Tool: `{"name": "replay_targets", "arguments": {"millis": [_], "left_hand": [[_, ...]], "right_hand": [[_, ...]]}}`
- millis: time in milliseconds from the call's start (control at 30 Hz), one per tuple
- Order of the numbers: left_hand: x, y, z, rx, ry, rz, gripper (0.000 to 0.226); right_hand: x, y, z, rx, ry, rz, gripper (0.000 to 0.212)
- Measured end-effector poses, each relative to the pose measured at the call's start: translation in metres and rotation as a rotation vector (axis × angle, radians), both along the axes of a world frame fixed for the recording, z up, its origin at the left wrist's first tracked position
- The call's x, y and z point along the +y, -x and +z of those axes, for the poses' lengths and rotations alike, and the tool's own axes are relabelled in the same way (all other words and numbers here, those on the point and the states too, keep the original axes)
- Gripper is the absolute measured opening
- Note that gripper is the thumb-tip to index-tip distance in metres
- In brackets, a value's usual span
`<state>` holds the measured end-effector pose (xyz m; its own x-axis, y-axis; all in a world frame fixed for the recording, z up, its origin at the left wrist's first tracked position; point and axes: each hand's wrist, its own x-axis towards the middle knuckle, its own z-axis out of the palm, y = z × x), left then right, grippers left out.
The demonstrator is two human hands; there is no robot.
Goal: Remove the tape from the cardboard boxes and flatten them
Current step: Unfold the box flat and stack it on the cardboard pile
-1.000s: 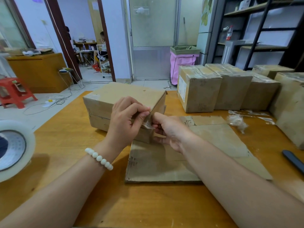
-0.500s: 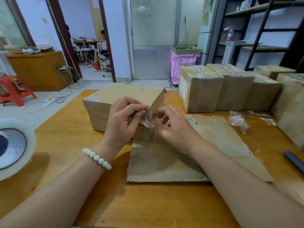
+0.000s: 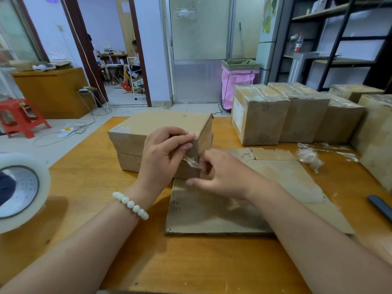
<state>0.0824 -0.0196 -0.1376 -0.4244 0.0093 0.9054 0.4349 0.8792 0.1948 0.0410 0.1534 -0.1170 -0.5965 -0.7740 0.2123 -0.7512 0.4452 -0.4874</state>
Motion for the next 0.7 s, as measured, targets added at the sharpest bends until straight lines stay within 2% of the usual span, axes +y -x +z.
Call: {"name": "replay_targets", "arguments": {"millis": [100,200,267,367,567,700], "left_hand": [[0.003,-0.001,-0.003,-0.002,0.077,0.043,0.028],[-0.002,-0.001,-0.007,-0.015,0.151,0.182,0.036],[-0.008,-0.001,-0.008,-0.043,0.143,0.299,0.040],[-0.011,-0.001,-0.008,-0.124,0.081,0.336,0.042],[-0.009,-0.002,-0.008,-0.104,0.091,0.404,0.038],[-0.007,-0.001,-0.007,-0.089,0.113,0.426,0.037]], "right_hand": [[-0.002,0.003,-0.002,-0.040,0.119,-0.136,0.036],[0.003,0.014,-0.004,-0.110,0.236,-0.245,0.036],[0.008,0.020,-0.005,-0.178,0.330,-0.316,0.038],[0.012,0.022,-0.004,-0.185,0.422,-0.401,0.046],[0.010,0.013,-0.002,-0.038,0.172,-0.332,0.039],[0.008,0.001,0.000,-0.178,0.071,-0.149,0.031]]}}
